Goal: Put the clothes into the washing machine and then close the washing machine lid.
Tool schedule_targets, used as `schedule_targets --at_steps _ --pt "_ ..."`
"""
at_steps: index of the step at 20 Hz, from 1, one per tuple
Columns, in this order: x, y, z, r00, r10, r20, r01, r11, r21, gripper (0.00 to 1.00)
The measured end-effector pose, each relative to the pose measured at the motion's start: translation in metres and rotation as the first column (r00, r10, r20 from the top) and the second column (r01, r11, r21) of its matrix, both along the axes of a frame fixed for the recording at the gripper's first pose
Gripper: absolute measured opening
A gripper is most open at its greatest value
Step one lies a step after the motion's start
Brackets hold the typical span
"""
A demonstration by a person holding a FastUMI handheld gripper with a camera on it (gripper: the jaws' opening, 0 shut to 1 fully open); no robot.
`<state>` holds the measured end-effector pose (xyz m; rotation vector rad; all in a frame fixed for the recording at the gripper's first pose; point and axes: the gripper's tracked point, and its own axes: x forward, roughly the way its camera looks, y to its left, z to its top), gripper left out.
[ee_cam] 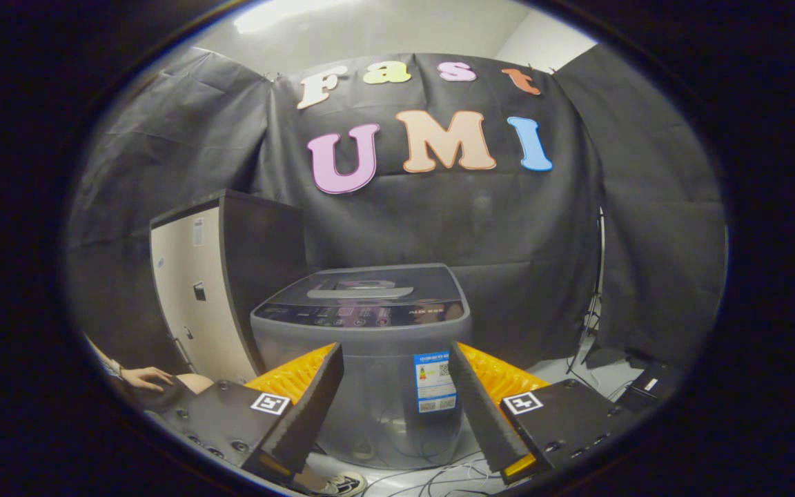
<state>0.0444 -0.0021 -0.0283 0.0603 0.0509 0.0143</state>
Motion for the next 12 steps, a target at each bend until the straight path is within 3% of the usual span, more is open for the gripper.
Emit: schedule_targets --at_steps 12 --pt "-0.012 0.0 0.0 1.0 0.0 -0.008 0.0 1.0 -0.012 0.96"
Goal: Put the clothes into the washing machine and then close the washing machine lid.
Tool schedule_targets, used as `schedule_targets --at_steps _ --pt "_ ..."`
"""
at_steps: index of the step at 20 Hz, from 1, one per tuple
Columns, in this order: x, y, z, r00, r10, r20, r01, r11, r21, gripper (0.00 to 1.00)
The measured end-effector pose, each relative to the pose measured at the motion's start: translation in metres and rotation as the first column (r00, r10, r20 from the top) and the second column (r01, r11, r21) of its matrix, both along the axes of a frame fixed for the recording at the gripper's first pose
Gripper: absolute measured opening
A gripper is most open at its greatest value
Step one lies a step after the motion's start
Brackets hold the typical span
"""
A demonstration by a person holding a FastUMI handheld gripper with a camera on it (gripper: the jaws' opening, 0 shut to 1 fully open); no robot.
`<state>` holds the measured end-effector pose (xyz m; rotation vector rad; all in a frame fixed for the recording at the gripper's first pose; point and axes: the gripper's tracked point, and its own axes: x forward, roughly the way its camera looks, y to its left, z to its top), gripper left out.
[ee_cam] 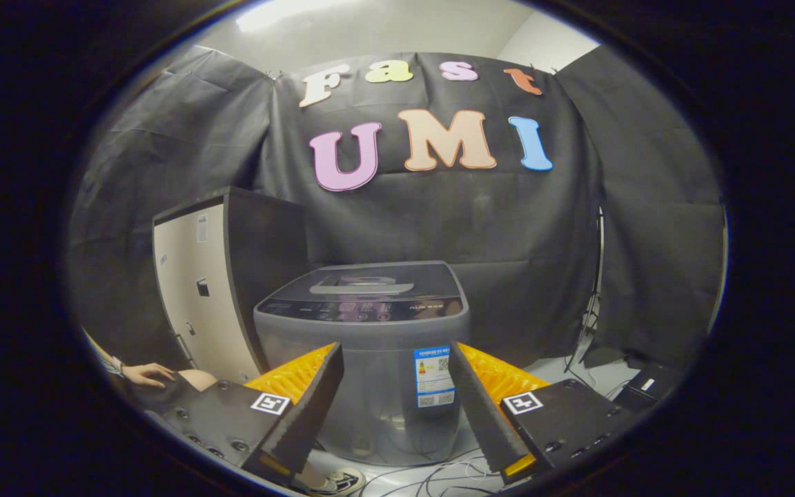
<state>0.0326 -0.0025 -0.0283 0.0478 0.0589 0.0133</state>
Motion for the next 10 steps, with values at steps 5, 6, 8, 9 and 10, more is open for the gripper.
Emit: schedule_targets --at_steps 5,6,8,9,10 --pt "-0.0044 0.0007 0.0018 1.0 0.0 0.01 0.0 1.0 -0.006 0.96" --pt "-0.0052 0.0001 0.0023 1.0 0.0 0.013 0.0 1.0 -0.006 0.96" --pt "-0.0051 0.001 0.0027 1.0 0.0 0.016 0.0 1.0 -0.008 0.96" --pt "-0.0048 0.0018 0.0024 1.0 0.0 0.016 0.0 1.0 -0.011 0.96" --pt "-0.0051 0.0025 0.0028 1.0 0.001 0.017 -0.001 1.0 -0.015 0.96"
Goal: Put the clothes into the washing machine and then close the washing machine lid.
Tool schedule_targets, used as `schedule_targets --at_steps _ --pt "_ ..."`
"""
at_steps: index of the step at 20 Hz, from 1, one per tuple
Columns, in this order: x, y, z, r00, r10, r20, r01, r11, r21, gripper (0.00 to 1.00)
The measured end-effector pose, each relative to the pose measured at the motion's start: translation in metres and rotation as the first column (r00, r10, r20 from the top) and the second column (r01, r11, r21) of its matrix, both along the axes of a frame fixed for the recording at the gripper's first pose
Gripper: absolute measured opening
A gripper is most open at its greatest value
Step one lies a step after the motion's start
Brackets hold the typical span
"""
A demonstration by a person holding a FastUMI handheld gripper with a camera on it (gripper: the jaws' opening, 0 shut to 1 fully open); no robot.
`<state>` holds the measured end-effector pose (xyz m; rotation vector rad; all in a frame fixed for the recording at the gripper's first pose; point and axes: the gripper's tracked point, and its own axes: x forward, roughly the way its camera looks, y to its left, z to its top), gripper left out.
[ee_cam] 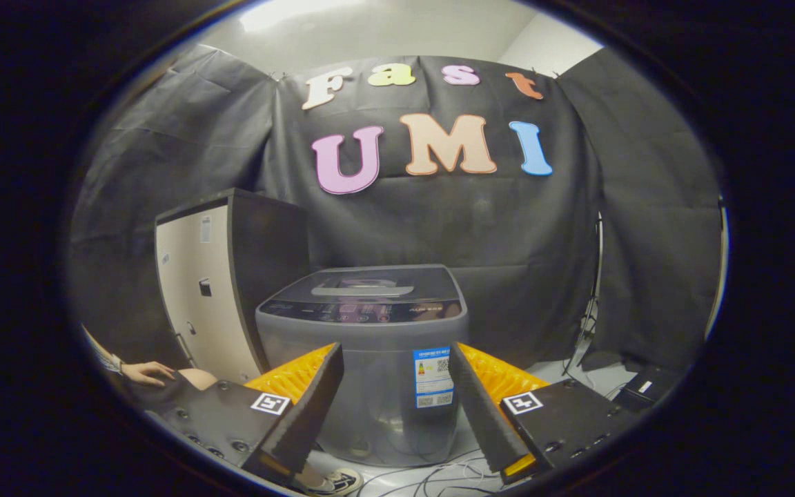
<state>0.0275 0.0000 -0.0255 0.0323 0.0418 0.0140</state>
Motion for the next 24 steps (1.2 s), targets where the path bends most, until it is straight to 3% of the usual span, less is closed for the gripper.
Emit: schedule_targets --at_steps 24 --pt "-0.02 0.002 0.008 0.999 0.004 0.044 -0.003 1.0 -0.026 0.96"
